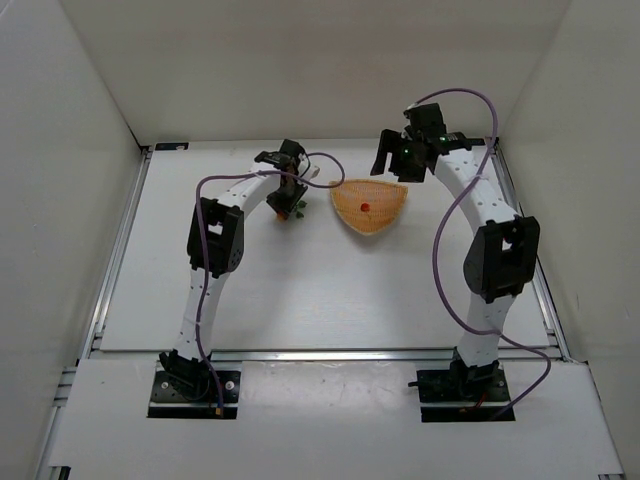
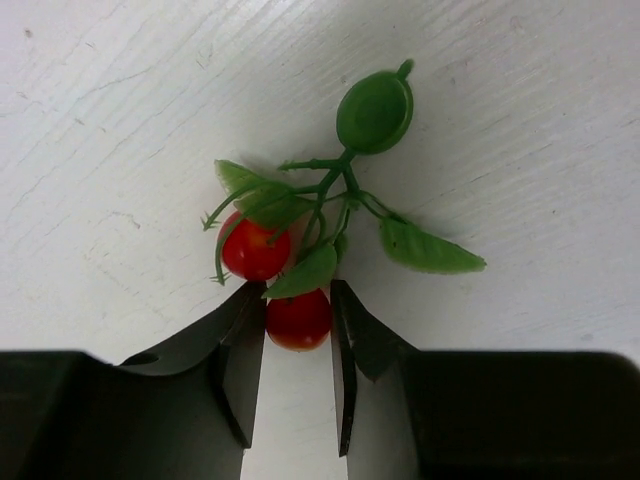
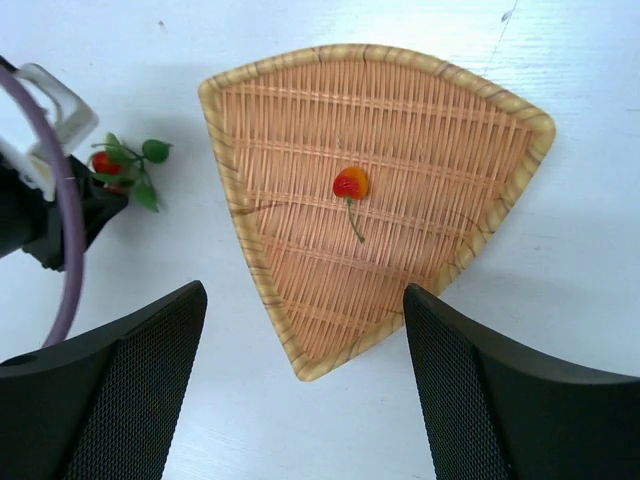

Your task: Place and organize the fake fruits in the fruit bowl

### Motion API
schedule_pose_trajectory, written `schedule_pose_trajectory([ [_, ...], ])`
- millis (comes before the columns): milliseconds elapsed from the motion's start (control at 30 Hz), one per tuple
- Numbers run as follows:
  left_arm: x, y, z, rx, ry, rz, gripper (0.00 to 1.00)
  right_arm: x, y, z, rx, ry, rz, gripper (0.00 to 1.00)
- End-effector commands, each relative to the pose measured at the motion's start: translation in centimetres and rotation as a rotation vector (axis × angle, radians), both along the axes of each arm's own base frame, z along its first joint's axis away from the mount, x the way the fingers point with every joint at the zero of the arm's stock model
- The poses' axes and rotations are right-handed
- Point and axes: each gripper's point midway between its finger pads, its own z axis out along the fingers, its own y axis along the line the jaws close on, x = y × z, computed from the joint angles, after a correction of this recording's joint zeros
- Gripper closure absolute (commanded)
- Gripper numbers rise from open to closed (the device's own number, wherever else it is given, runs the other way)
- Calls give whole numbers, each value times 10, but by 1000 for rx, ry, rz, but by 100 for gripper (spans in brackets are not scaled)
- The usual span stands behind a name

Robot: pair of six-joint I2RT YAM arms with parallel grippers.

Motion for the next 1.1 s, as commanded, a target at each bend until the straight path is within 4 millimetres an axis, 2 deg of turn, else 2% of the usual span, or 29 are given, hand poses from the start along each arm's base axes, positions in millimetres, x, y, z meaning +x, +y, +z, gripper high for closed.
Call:
schedule_pose_trajectory([
  [0, 12, -12, 37, -55, -67, -12, 89, 5, -14, 32, 22, -66, -35, 16],
  [33, 10, -16, 46, -58, -74, -21, 89, 4, -15, 39, 27, -80, -36, 16],
  [67, 17, -19, 69, -75, -123, -30, 89, 3, -20, 40, 26, -81, -46, 16],
  [100, 17, -27, 81, -94, -140, -45, 89, 3, -25, 47, 42, -89, -59, 16],
  [133, 21, -29, 94, -107, -169, -46, 89, 1, -26, 42, 39, -76, -59, 16],
  [167, 21, -39, 117, -147, -206, -66, 89, -1, -34, 41, 37, -72, -75, 16],
  [200, 23, -40, 128, -157, -229, -67, 89, -2, -42, 43, 37, -73, -91, 16],
  [233, 25, -44, 139, -181, -255, -84, 89, -2, -42, 40, 37, -72, -92, 16],
  [300, 23, -67, 155, -235, -294, -153, 89, -3, -58, 35, 33, -64, -124, 16],
  [367, 23, -81, 160, -280, -310, -197, 88, -4, -69, 28, 42, -41, -152, 16],
  [400, 25, -97, 162, -322, -327, -230, 87, -4, -74, 34, 51, -50, -170, 16],
  [433, 27, -103, 162, -346, -336, -244, 87, -5, -77, 30, 55, -37, -173, 16],
  [467, 28, -115, 162, -376, -348, -270, 87, -4, -85, 34, 63, -43, -199, 16],
  [500, 27, -134, 166, -435, -353, -290, 87, -5, -89, 30, 61, -34, -208, 16],
  [533, 35, -143, 176, -477, -395, -298, 87, -3, -91, 32, 71, -42, -209, 16],
  [600, 32, -169, 187, -546, -409, -345, 87, -3, -96, 36, 79, -50, -216, 16],
  [733, 22, -195, 187, -649, -375, -419, 85, -9, -112, 28, 62, -34, -233, 16],
  [867, 17, -203, 153, -646, -309, -430, 81, -15, -123, 18, 52, -10, -252, 16],
  [900, 17, -205, 156, -659, -316, -440, 81, -14, -130, 18, 52, -11, -265, 16],
  [967, 15, -215, 140, -667, -293, -456, 79, -16, -136, 14, 45, -3, -271, 16],
  [1000, 14, -217, 142, -680, -296, -467, 79, -15, -139, 14, 52, -2, -276, 16],
  [1033, 16, -221, 139, -699, -295, -460, 76, -15, -143, 14, 52, -2, -285, 16],
  [1067, 18, -222, 134, -703, -289, -452, 66, -15, -141, 14, 60, -1, -278, 16],
])
